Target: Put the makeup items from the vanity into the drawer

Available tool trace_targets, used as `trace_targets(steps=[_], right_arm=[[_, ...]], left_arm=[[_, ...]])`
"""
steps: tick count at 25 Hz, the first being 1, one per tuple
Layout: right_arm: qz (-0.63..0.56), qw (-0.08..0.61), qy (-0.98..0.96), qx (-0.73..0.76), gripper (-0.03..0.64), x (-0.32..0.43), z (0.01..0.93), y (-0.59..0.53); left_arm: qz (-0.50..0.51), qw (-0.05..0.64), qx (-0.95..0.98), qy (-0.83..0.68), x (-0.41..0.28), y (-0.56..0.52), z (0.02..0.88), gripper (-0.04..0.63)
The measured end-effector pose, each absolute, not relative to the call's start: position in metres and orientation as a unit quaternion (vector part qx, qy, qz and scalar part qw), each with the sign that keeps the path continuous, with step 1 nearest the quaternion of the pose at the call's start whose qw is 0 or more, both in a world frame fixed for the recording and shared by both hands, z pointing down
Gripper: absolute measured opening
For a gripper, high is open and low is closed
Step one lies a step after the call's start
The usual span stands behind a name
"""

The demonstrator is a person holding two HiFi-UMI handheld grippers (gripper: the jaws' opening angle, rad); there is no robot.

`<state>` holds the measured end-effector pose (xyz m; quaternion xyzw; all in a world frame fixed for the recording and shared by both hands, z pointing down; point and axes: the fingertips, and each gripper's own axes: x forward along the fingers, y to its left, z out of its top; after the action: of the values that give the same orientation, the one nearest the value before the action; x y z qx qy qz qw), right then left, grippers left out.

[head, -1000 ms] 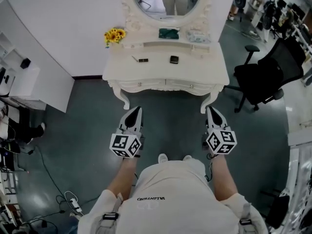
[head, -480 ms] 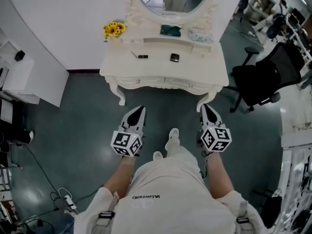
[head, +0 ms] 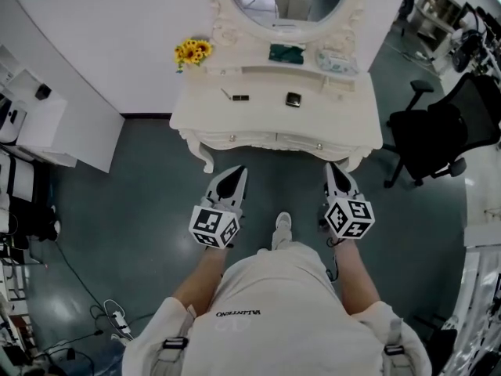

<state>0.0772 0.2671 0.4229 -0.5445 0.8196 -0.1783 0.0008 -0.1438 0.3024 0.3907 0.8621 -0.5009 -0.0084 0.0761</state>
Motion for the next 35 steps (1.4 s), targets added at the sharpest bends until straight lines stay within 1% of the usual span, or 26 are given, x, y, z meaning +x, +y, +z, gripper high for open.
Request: trace_targets(steps=[3, 5, 10, 18, 24, 35], right_arm=[[-0.185, 0.008, 0.823, -0.536, 0.011, 0.080, 0.424, 0.242], [-0.184, 0.001, 0.827, -0.532, 0.011, 0.081, 0.427, 0.222], [-0.173, -0.026, 0.840, -0.513, 0.011, 0.082, 0.426, 0.178], [-0.181, -0.037, 0.841, -0.509, 0.011, 0.096, 0.431, 0.114], [-0.196, -0.035, 0.842, -0.502, 0.011, 0.103, 0.440, 0.091], [-0.224, -0.051, 0.827, -0.513, 0.011, 0.103, 0.467, 0.069]], left_arm=[[0.022, 0.055, 0.865, -0.499, -0.133, 0.280, 0.395, 0.000], [0.034, 0.044, 0.868, -0.494, -0.126, 0.261, 0.396, 0.000], [0.034, 0.047, 0.867, -0.494, -0.112, 0.213, 0.391, 0.000], [0.032, 0.038, 0.859, -0.510, -0.089, 0.148, 0.383, 0.000], [0.034, 0.057, 0.848, -0.526, -0.086, 0.132, 0.392, 0.000], [0.054, 0.104, 0.838, -0.533, -0.099, 0.098, 0.425, 0.000]])
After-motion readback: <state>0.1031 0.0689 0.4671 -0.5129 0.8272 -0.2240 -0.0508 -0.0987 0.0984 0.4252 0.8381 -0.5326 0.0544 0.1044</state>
